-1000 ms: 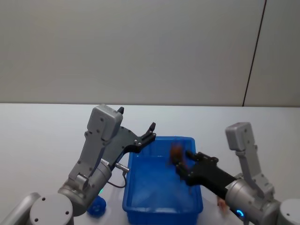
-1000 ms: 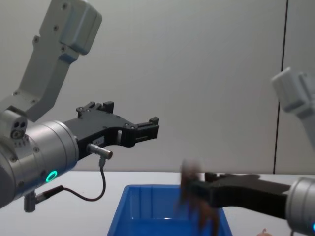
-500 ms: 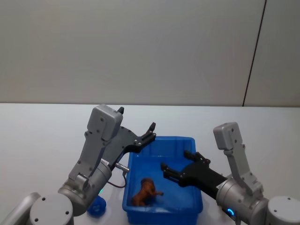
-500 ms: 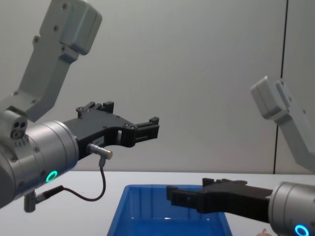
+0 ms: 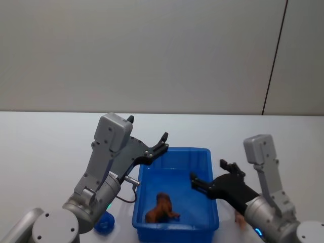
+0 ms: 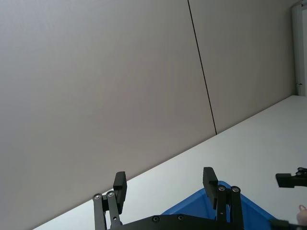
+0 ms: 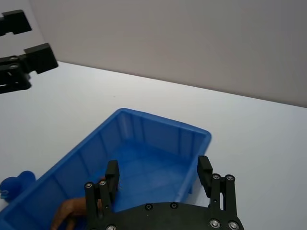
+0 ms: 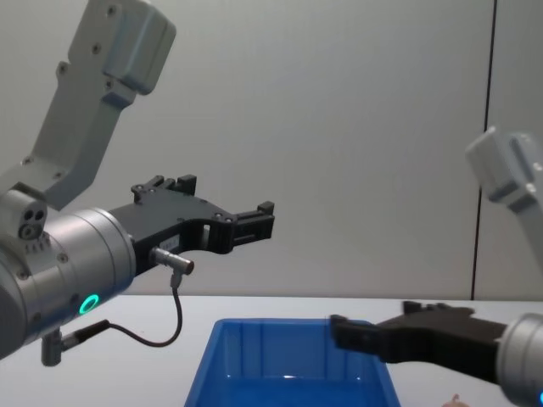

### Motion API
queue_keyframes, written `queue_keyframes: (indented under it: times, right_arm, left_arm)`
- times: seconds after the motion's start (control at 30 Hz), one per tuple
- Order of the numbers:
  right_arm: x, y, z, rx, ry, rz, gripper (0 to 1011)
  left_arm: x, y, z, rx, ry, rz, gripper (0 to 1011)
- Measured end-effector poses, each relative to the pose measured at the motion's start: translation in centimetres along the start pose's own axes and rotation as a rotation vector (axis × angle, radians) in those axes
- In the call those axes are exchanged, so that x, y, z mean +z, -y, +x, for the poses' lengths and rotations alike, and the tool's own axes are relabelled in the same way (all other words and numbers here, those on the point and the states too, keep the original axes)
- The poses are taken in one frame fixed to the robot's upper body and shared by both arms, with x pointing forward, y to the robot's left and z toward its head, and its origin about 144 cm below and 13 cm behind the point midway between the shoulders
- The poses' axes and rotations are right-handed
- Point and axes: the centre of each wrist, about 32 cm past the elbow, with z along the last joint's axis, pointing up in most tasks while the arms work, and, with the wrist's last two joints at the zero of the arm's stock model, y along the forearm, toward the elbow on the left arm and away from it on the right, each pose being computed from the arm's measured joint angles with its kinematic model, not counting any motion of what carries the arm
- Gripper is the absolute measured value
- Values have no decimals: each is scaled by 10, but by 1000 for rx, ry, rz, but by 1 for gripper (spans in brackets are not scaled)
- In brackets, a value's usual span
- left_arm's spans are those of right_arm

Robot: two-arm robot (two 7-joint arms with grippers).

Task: Pick up the two dolls from the table and place them into the box.

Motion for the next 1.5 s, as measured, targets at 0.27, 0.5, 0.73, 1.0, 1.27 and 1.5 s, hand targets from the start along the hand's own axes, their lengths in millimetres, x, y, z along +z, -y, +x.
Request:
queue_keyframes:
  times: [0.27, 0.5, 0.73, 1.0, 1.27, 1.5]
  right_arm:
    - [-1, 14, 0, -103, 14, -7, 1001]
    - [-2, 29, 1, -206, 28, -38, 1001]
    - [-4, 38, 1, -262, 34, -70, 1001]
    - [-8, 43, 0, -288, 28, -101, 1001]
    - [-13, 41, -2, -286, 15, -127, 1001]
    - [-18, 36, -6, -278, 4, -153, 1001]
  left_arm:
    - [0, 0, 0, 0, 0, 0, 1002]
    - [0, 0, 0, 0, 0, 0, 1002]
    - [0, 0, 0, 0, 0, 0, 1001]
    - [0, 0, 0, 0, 0, 0, 1002]
    - [0, 0, 0, 0, 0, 0, 1002]
    - [0, 0, 0, 0, 0, 0, 1002]
